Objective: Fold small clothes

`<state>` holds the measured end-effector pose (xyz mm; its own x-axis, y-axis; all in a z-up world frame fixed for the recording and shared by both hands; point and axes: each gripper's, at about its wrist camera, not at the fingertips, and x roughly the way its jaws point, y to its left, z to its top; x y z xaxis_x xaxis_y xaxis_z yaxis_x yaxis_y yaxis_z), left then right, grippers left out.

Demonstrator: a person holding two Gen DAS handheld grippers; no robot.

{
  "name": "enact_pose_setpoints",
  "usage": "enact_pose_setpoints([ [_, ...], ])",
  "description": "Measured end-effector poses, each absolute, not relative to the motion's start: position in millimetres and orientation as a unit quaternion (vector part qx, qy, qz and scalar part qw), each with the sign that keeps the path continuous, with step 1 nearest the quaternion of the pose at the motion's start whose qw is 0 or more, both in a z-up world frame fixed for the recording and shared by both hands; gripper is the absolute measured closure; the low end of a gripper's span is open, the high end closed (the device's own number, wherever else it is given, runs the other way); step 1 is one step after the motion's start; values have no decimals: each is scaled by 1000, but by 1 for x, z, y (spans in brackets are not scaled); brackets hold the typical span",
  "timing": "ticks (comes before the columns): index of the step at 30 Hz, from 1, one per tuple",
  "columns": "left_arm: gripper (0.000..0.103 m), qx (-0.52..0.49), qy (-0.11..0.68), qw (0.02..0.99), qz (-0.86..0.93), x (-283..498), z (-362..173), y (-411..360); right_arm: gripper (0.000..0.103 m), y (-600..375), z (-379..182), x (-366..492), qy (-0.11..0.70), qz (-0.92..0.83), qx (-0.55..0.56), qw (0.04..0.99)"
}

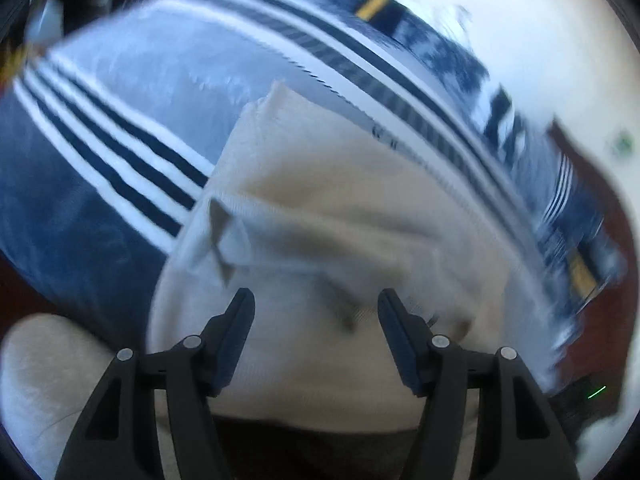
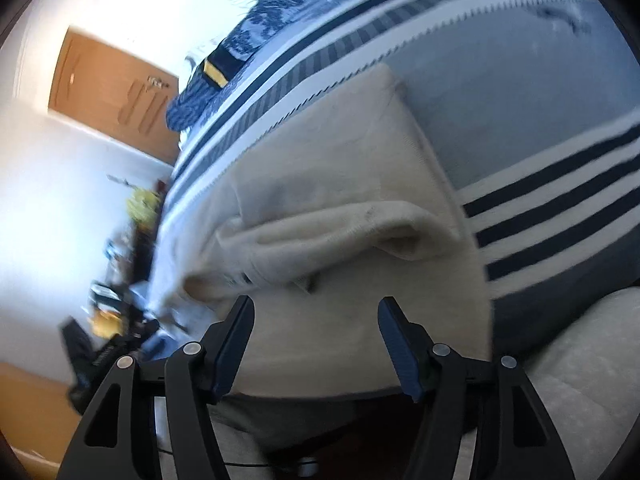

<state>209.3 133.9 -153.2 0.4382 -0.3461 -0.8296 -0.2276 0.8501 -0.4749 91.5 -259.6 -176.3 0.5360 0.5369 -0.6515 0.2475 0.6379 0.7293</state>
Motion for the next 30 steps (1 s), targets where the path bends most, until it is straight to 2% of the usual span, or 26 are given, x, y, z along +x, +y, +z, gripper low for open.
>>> enact_pose_setpoints([
  [3,38,-324,542,775,-24,236,-161,150,31,-268,-194,111,472,88,482,733],
  [6,38,-301,572,763,28,260,-172,155,31,-273,-211,127,482,69,514,707],
  [9,39,-306,585,750,40,274,-187,158,31,-272,-220,140,497,50,507,702],
  [10,43,-310,590,745,37,275,-191,157,33,-272,-221,143,502,43,501,703],
  [11,48,-307,591,746,31,275,-194,154,40,-270,-223,146,506,42,496,704],
  [12,62,-297,592,749,30,273,-196,151,46,-268,-224,149,513,40,487,705],
  [13,83,-285,593,753,33,268,-197,149,64,-268,-224,149,521,33,476,708],
  [14,93,-281,591,755,31,263,-199,149,82,-268,-224,149,526,29,466,711],
  [15,97,-284,589,756,28,257,-201,150,88,-269,-224,148,528,29,457,715],
  [17,97,-303,574,760,14,238,-204,160,97,-272,-222,141,523,30,450,723],
  [21,98,-312,556,771,-6,211,-195,171,98,-280,-209,125,510,46,425,747],
  [25,98,-333,516,787,-51,192,-160,175,99,-298,-175,112,455,77,435,773],
  [28,98,-301,527,793,-51,179,-153,171,99,-298,-149,97,445,84,395,800],
  [30,98,-276,547,789,-41,173,-167,166,99,-291,-153,88,459,82,371,803],
])
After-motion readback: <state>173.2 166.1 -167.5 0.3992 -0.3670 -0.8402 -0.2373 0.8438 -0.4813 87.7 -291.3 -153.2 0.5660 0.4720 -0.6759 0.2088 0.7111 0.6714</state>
